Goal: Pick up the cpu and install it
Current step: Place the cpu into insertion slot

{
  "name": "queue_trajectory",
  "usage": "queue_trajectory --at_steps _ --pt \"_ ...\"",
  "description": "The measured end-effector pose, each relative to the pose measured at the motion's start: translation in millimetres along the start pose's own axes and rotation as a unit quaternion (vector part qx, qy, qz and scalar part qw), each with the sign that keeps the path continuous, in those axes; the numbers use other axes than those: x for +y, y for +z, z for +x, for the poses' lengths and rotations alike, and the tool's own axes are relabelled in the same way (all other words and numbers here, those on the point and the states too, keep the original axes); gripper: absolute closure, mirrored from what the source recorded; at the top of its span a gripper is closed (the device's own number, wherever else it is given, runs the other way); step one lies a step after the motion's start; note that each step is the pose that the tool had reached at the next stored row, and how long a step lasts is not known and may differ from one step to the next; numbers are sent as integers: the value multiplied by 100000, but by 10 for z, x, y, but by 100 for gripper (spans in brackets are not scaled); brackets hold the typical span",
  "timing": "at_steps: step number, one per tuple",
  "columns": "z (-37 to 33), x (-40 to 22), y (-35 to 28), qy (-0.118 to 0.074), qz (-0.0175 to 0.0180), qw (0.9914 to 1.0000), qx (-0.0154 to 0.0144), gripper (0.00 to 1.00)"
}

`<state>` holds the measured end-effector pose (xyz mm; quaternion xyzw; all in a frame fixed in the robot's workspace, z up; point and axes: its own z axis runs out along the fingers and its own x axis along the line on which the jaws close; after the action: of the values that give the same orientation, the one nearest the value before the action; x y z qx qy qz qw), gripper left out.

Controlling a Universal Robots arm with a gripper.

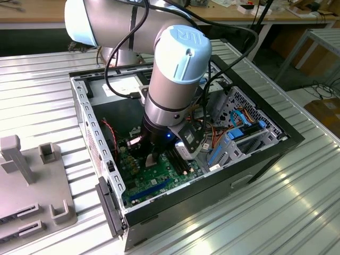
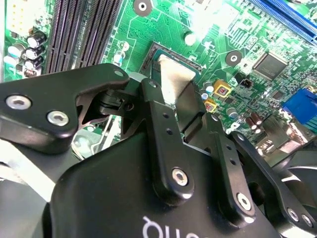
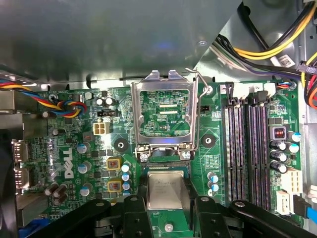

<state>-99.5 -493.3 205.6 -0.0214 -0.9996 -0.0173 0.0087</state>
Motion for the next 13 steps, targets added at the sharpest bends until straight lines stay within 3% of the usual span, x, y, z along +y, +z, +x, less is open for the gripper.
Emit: queue_trajectory --at_steps 7,11,12,13 --pt "-16 1 1 2045 -39 99979 -69 60" --pt "-17 1 1 2032 -56 99979 -67 59" --pt "-17 1 1 2031 -57 99979 -68 52" --pt "-16 0 1 2022 -55 99980 -67 52"
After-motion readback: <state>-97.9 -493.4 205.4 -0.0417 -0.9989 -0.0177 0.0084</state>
